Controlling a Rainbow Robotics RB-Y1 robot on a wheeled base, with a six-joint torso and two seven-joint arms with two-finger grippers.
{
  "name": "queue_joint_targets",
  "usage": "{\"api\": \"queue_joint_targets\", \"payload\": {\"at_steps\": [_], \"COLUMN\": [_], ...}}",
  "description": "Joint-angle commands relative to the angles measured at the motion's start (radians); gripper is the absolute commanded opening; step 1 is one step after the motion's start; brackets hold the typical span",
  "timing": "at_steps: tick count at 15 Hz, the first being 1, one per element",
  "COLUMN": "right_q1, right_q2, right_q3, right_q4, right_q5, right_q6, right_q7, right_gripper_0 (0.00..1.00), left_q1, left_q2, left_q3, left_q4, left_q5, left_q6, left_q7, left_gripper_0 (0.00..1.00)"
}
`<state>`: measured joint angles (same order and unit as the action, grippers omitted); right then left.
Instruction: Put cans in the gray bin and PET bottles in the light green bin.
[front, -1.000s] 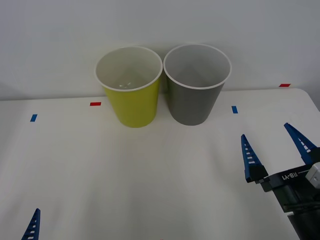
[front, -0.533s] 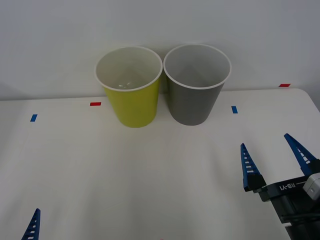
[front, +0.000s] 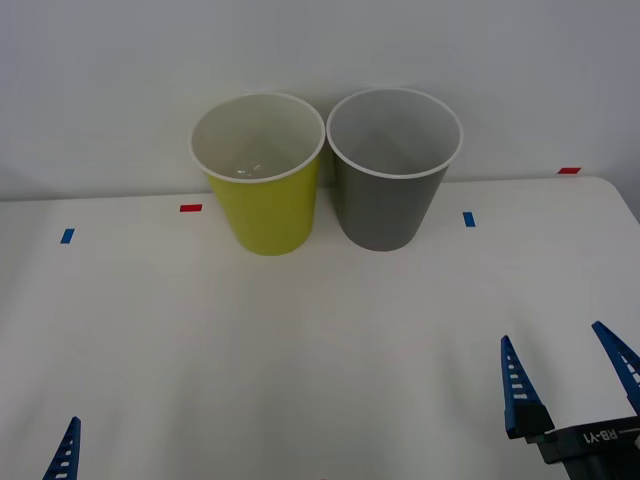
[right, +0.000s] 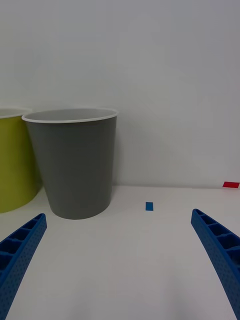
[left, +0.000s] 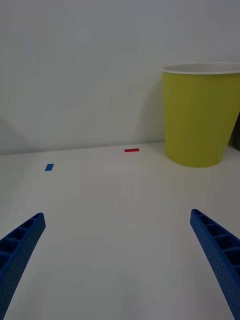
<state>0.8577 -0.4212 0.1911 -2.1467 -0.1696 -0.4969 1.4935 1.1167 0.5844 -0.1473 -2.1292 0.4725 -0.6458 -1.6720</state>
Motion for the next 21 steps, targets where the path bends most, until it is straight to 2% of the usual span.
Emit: {"api": "queue_joint_targets", "payload": {"at_steps": [1, 7, 21], "right_q1": [0.058, 0.116, 0.116], "right_q2": [-0.034, -0.033, -0.033], "right_q3": [0.034, 0.057, 0.059], "right_q4": [0.001, -0.001, 0.001], "right_q5": [-0.036, -0.033, -0.033], "right_q6": [-0.031, -0.045, -0.045], "right_q7": [0.017, 0.025, 0.025], "right_gripper_0": [1.00, 1.00, 1.00], "left_q1": [0.000, 0.000, 0.000], "left_q2": [0.000, 0.000, 0.000], "left_q3": [0.000, 0.000, 0.000], "left_q4": [0.000, 0.000, 0.000], "left_q5": [0.000, 0.000, 0.000], "left_q6": [0.000, 0.000, 0.000], "left_q7": [0.000, 0.000, 0.000], "left_gripper_0": [1.00, 1.00, 1.00]}}
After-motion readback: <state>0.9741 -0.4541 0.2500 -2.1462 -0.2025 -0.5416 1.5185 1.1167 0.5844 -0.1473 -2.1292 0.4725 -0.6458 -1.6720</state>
